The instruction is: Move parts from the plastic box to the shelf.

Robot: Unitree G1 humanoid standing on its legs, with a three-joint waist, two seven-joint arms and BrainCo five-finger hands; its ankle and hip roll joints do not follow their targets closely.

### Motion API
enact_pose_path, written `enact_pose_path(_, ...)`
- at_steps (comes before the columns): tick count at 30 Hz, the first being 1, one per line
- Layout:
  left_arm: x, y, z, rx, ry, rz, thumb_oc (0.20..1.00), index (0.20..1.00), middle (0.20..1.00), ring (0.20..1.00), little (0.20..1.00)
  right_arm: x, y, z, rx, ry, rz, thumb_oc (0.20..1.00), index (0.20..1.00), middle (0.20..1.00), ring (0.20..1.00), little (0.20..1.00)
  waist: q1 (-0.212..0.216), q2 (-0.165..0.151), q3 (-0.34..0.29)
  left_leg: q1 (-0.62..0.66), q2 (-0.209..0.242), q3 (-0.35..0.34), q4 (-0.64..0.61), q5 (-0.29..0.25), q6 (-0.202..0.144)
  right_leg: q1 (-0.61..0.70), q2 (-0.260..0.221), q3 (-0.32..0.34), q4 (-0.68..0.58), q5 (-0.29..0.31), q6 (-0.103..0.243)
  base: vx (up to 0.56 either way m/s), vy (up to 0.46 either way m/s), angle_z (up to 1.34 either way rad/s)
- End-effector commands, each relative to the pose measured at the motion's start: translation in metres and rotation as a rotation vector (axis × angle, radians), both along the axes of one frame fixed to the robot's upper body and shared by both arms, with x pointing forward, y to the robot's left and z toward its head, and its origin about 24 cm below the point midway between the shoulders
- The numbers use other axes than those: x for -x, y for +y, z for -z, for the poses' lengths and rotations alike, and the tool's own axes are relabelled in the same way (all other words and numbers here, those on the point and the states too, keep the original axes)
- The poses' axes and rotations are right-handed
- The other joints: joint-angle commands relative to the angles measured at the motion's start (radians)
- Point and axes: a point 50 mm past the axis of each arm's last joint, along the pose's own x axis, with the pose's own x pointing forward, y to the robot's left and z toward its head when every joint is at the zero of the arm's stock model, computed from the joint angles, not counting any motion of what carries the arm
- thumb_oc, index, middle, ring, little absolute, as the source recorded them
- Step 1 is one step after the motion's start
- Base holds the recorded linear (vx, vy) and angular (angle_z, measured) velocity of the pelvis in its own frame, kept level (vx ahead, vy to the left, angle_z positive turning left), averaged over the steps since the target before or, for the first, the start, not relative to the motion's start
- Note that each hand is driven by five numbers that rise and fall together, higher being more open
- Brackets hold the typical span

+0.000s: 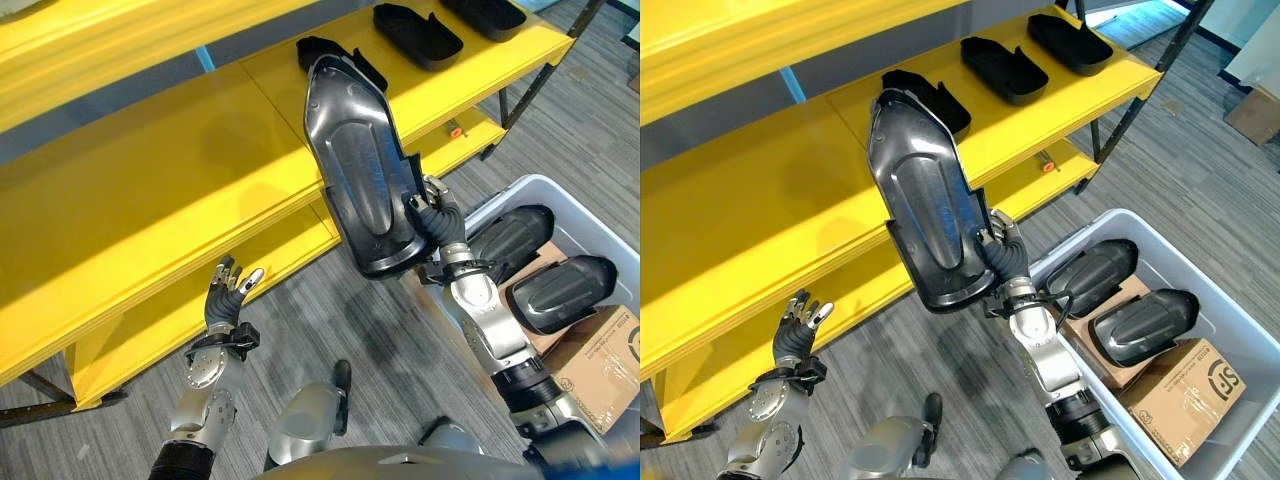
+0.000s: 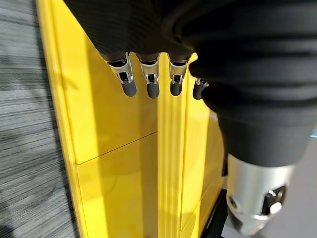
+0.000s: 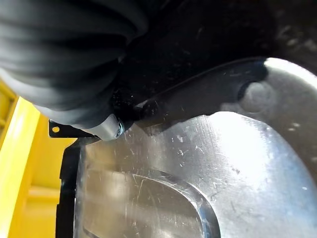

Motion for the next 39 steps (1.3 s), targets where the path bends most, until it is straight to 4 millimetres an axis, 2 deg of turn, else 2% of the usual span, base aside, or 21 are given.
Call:
enact_pose_path(1, 0.003, 0.005, -0.023, -0.102, -0.107, 0.062, 1.0, 1.0, 1.0, 1.0, 1.0, -0.005, -0.004, -0.037, -0.057, -0.186, -0.019, 0.2, 0.2, 0.2, 0.2, 0.2, -0.057, -0.054, -0.025, 0.027, -0.036, -0.006, -0.044, 0.003, -0.059, -0.016, 0.06, 0.081, -0.202, 0.138, 0.041, 0.12, 0.01, 0.92)
enact_pose_path(2, 0.003, 0.003, -0.023, -0.096, -0.11, 0.063, 1.0, 1.0, 1.0, 1.0, 1.0, -0.004, -0.006, -0.035, -0.074, -0.179, -0.018, 0.2, 0.2, 0.2, 0.2, 0.2, -0.068, -0.062, -0.026, 0.032, -0.051, -0.027, -0.049, 0.005, -0.059, -0.022, 0.086, 0.117, -0.24, 0.154, 0.04, 0.08, -0.007, 1.15)
enact_pose_path(4, 0.003, 0.001, -0.023, -0.092, -0.109, 0.069, 1.0, 1.0, 1.0, 1.0, 1.0, -0.002, -0.007, -0.033, -0.082, -0.167, -0.017, 0.2, 0.2, 0.2, 0.2, 0.2, -0.075, -0.068, -0.027, 0.042, -0.062, -0.044, -0.055, 0.006, -0.06, -0.005, 0.093, 0.128, -0.288, 0.175, 0.04, 0.1, -0.033, 0.8)
enact_pose_path(6, 0.004, -0.002, -0.022, -0.1, -0.113, 0.085, 1.0, 1.0, 1.0, 1.0, 1.0, 0.0, -0.012, -0.032, -0.071, -0.167, -0.015, 0.2, 0.2, 0.2, 0.2, 0.2, -0.085, -0.085, -0.039, 0.063, -0.088, -0.082, -0.051, 0.0, -0.065, 0.011, 0.086, 0.126, -0.398, 0.251, 0.051, 0.19, -0.117, 0.5)
enact_pose_path(10, 0.012, -0.004, -0.015, -0.064, -0.083, 0.078, 1.0, 1.0, 1.0, 1.0, 1.0, 0.003, -0.018, -0.025, -0.057, -0.14, -0.009, 0.2, 0.2, 0.2, 0.2, 0.2, -0.087, -0.088, -0.062, 0.116, -0.082, -0.084, -0.04, -0.026, -0.062, 0.07, 0.085, 0.105, -0.351, 0.207, 0.029, 0.13, -0.089, 0.53)
enact_pose_path(15, 0.015, -0.006, -0.011, -0.038, -0.072, 0.076, 1.0, 1.0, 1.0, 1.0, 1.0, 0.007, -0.022, -0.019, -0.048, -0.11, -0.006, 0.2, 0.2, 0.2, 0.2, 0.2, -0.093, -0.091, -0.074, 0.125, -0.084, -0.094, 0.019, -0.064, -0.082, 0.117, 0.072, 0.072, -0.345, 0.176, 0.019, 0.08, -0.103, 0.09)
enact_pose_path(18, 0.018, -0.009, -0.009, -0.02, -0.065, 0.083, 1.0, 1.0, 1.0, 1.0, 1.0, 0.009, -0.029, -0.016, -0.035, -0.105, 0.01, 0.2, 0.2, 0.2, 0.2, 0.2, -0.094, -0.089, -0.079, 0.107, -0.088, -0.077, 0.115, -0.087, -0.109, 0.149, 0.071, 0.059, -0.364, 0.166, 0.012, 0.06, -0.079, 0.25)
enact_pose_path(21, 0.017, -0.012, -0.009, -0.018, -0.07, 0.101, 1.0, 1.0, 1.0, 1.0, 1.0, 0.01, -0.034, -0.02, -0.027, -0.121, 0.021, 0.2, 0.2, 0.2, 0.2, 0.2, -0.095, -0.08, -0.05, 0.03, -0.089, -0.025, 0.295, -0.052, -0.162, 0.164, 0.056, 0.043, -0.355, 0.156, 0.0, -0.02, -0.041, 0.21)
enact_pose_path(23, 0.018, -0.011, -0.008, -0.009, -0.066, 0.093, 1.0, 1.0, 1.0, 1.0, 1.0, 0.01, -0.033, -0.022, -0.025, -0.131, 0.024, 0.2, 0.2, 0.2, 0.2, 0.2, -0.094, -0.084, -0.036, -0.006, -0.044, 0.018, 0.344, -0.045, -0.166, 0.162, 0.042, 0.036, -0.341, 0.148, -0.005, -0.04, -0.023, 0.28)
enact_pose_path(24, 0.018, -0.011, -0.008, -0.009, -0.066, 0.093, 1.0, 1.0, 1.0, 1.0, 1.0, 0.01, -0.033, -0.022, -0.025, -0.132, 0.024, 0.2, 0.2, 0.2, 0.2, 0.2, -0.093, -0.083, -0.036, -0.007, -0.043, 0.02, 0.347, -0.048, -0.166, 0.161, 0.044, 0.037, -0.34, 0.148, -0.005, 0.02, 0.001, 0.25)
enact_pose_path(25, 0.02, -0.009, -0.007, -0.006, -0.057, 0.086, 1.0, 1.0, 1.0, 1.0, 1.0, 0.009, -0.034, -0.022, -0.029, -0.131, 0.039, 0.2, 0.2, 0.2, 0.2, 0.2, -0.096, -0.092, -0.037, 0.002, 0.038, 0.057, 0.296, -0.068, -0.144, 0.166, 0.026, 0.038, -0.33, 0.133, -0.002, 0.08, 0.065, 0.22)
enact_pose_path(26, 0.022, -0.009, -0.007, -0.01, -0.05, 0.086, 1.0, 1.0, 1.0, 1.0, 1.0, 0.01, -0.036, -0.019, -0.035, -0.117, 0.059, 0.2, 0.2, 0.2, 0.2, 0.2, -0.104, -0.096, -0.053, 0.017, 0.15, 0.065, 0.172, -0.016, -0.151, 0.169, 0.007, 0.03, -0.322, 0.115, 0.005, 0.1, 0.11, 0.27)
enact_pose_path(27, 0.021, -0.009, -0.008, -0.014, -0.053, 0.084, 1.0, 1.0, 1.0, 1.0, 1.0, 0.01, -0.038, -0.017, -0.032, -0.112, 0.074, 0.2, 0.2, 0.2, 0.2, 0.2, -0.107, -0.091, -0.055, 0.018, 0.211, 0.067, 0.102, 0.05, -0.166, 0.168, -0.002, 0.026, -0.309, 0.107, 0.01, 0.08, 0.091, 0.25)
enact_pose_path(28, 0.021, -0.009, -0.007, -0.014, -0.053, 0.084, 1.0, 1.0, 1.0, 1.0, 1.0, 0.01, -0.038, -0.017, -0.031, -0.112, 0.074, 0.2, 0.2, 0.2, 0.2, 0.2, -0.107, -0.092, -0.055, 0.026, 0.211, 0.068, 0.089, 0.057, -0.168, 0.168, -0.002, 0.026, -0.306, 0.104, 0.009, 0.1, 0.16, 0.42)
enact_pose_path(29, 0.018, -0.009, -0.01, -0.026, -0.06, 0.089, 1.0, 1.0, 1.0, 1.0, 1.0, 0.009, -0.041, -0.016, -0.035, -0.102, 0.1, 0.2, 0.2, 0.2, 0.2, 0.2, -0.112, -0.07, -0.059, 0.019, 0.299, 0.08, -0.024, 0.174, -0.204, 0.161, -0.012, 0.015, -0.268, 0.075, 0.012, 0.11, 0.191, 0.4)
enact_pose_path(30, 0.015, -0.008, -0.011, -0.037, -0.063, 0.092, 1.0, 1.0, 1.0, 1.0, 1.0, 0.008, -0.042, -0.015, -0.03, -0.101, 0.111, 0.2, 0.2, 0.2, 0.2, 0.2, -0.115, -0.059, -0.059, 0.031, 0.32, 0.103, -0.061, 0.201, -0.222, 0.156, -0.021, 0.008, -0.245, 0.062, 0.015, 0.1, 0.198, 0.32)
enact_pose_path(31, 0.014, -0.008, -0.011, -0.037, -0.064, 0.092, 1.0, 1.0, 1.0, 1.0, 1.0, 0.008, -0.042, -0.015, -0.03, -0.101, 0.112, 0.2, 0.2, 0.2, 0.2, 0.2, -0.114, -0.059, -0.058, 0.034, 0.32, 0.105, -0.066, 0.204, -0.223, 0.155, -0.021, 0.009, -0.242, 0.06, 0.015, 0.07, 0.195, 0.2)
enact_pose_path(32, 0.013, -0.009, -0.011, -0.037, -0.067, 0.103, 1.0, 1.0, 1.0, 1.0, 1.0, 0.007, -0.038, -0.013, -0.022, -0.09, 0.093, 0.2, 0.2, 0.2, 0.2, 0.2, -0.113, -0.036, -0.071, 0.077, 0.305, 0.095, -0.103, 0.153, -0.228, 0.147, -0.025, 0.002, -0.222, 0.053, 0.027, 0.07, 0.187, 0.21)
enact_pose_path(33, 0.011, -0.009, -0.012, -0.043, -0.073, 0.104, 1.0, 1.0, 1.0, 1.0, 1.0, 0.007, -0.037, -0.012, -0.031, -0.085, 0.087, 0.2, 0.2, 0.2, 0.2, 0.2, -0.115, -0.028, -0.071, 0.077, 0.299, 0.105, -0.103, 0.155, -0.243, 0.155, -0.033, -0.002, -0.228, 0.056, 0.028, 0.07, 0.189, 0.2)
enact_pose_path(37, 0.011, -0.006, -0.016, -0.062, -0.087, 0.117, 1.0, 1.0, 1.0, 1.0, 1.0, 0.006, -0.035, -0.011, -0.006, -0.075, 0.077, 0.2, 0.2, 0.2, 0.2, 0.2, -0.106, -0.03, -0.069, 0.072, 0.256, 0.108, -0.047, 0.109, -0.228, 0.19, -0.071, -0.008, -0.248, 0.071, 0.047, 0.14, 0.223, 0.04)
enact_pose_path(39, 0.01, -0.003, -0.02, -0.082, -0.099, 0.125, 1.0, 1.0, 1.0, 1.0, 1.0, 0.004, -0.036, -0.01, -0.003, -0.063, 0.082, 0.2, 0.2, 0.2, 0.2, 0.2, -0.091, -0.041, -0.07, 0.059, 0.225, 0.134, 0.002, 0.07, -0.218, 0.224, -0.112, -0.021, -0.278, 0.086, 0.069, 0.14, 0.238, -0.02)
